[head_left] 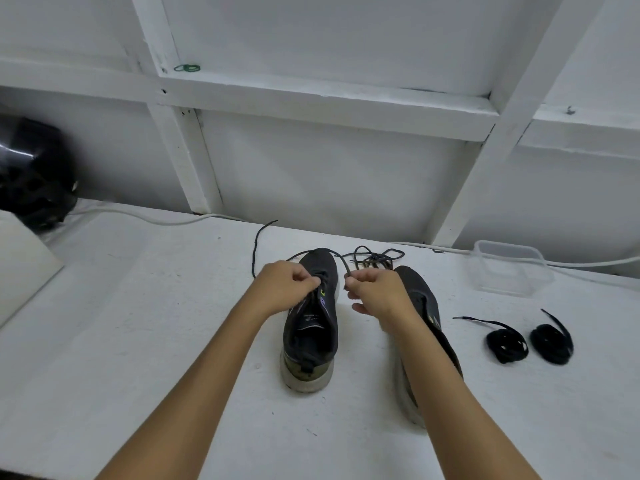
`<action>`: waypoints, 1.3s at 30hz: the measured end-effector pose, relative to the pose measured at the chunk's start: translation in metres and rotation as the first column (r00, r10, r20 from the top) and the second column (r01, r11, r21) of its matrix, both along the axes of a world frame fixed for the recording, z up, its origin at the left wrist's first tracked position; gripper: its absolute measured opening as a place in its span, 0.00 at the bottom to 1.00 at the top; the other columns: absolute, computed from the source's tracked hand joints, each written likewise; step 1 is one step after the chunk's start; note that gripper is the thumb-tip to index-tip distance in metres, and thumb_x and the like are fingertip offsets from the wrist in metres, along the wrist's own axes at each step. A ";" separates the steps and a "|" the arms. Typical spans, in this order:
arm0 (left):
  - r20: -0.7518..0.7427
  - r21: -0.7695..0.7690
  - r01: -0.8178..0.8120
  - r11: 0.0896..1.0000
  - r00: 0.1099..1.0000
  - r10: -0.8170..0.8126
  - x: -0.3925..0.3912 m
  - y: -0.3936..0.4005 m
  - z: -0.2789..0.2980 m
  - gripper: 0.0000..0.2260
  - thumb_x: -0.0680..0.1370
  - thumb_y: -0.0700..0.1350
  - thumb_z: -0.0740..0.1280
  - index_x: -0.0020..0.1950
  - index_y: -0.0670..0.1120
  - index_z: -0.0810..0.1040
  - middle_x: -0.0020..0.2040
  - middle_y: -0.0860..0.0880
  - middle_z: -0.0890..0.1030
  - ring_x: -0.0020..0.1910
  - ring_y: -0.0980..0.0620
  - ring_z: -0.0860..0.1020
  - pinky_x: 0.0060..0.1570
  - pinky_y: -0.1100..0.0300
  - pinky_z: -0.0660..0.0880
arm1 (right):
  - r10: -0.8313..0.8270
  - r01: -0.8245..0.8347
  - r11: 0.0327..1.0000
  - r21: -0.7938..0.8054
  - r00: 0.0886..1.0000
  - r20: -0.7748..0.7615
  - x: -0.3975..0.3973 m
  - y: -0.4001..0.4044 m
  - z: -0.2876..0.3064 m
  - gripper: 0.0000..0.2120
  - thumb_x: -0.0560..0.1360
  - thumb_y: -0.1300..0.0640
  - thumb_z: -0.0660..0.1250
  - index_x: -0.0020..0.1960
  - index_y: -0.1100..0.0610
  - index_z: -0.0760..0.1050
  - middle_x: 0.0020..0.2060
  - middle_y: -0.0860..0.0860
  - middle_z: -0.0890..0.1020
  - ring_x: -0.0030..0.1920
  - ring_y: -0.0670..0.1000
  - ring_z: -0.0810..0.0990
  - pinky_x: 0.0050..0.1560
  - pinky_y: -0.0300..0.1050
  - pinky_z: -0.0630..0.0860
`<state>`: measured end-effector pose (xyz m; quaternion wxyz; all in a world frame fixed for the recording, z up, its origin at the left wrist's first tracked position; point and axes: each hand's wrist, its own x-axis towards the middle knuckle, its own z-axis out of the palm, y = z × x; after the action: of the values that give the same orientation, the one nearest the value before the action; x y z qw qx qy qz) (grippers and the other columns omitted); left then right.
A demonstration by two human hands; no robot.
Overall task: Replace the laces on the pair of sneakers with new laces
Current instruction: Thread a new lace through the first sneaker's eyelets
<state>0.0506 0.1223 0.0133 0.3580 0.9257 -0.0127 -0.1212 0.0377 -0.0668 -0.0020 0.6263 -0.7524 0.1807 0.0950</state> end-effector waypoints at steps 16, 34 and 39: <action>-0.434 -0.285 -0.348 0.893 0.878 0.203 -0.014 -0.021 -0.006 0.05 0.77 0.43 0.69 0.44 0.43 0.80 0.32 0.50 0.77 0.29 0.54 0.73 0.29 0.64 0.67 | -0.102 0.082 0.959 0.272 0.993 0.059 -0.024 0.025 -0.025 0.06 0.78 0.66 0.70 0.55 0.62 0.81 0.43 0.57 0.87 0.43 0.50 0.87 0.41 0.44 0.84; -0.438 -0.307 -0.357 0.882 0.876 0.202 -0.017 -0.020 -0.011 0.12 0.80 0.45 0.66 0.37 0.45 0.75 0.31 0.51 0.75 0.30 0.54 0.71 0.34 0.63 0.67 | 0.086 -0.010 0.958 -0.287 0.963 0.255 -0.025 0.028 -0.031 0.05 0.77 0.60 0.71 0.50 0.53 0.85 0.39 0.39 0.82 0.42 0.35 0.80 0.43 0.25 0.72; -0.405 -0.324 -0.344 0.882 0.892 0.199 -0.017 -0.017 -0.017 0.10 0.78 0.44 0.65 0.37 0.45 0.77 0.32 0.52 0.76 0.31 0.55 0.71 0.37 0.62 0.68 | 0.123 -0.016 0.932 -0.362 0.954 0.273 -0.027 0.030 -0.030 0.06 0.78 0.60 0.70 0.51 0.54 0.85 0.39 0.40 0.81 0.40 0.32 0.77 0.40 0.21 0.68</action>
<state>0.0333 0.1053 -0.0037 0.5433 0.7907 0.1613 -0.2316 0.0110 -0.0368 -0.0323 0.4956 -0.8649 0.0738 -0.0286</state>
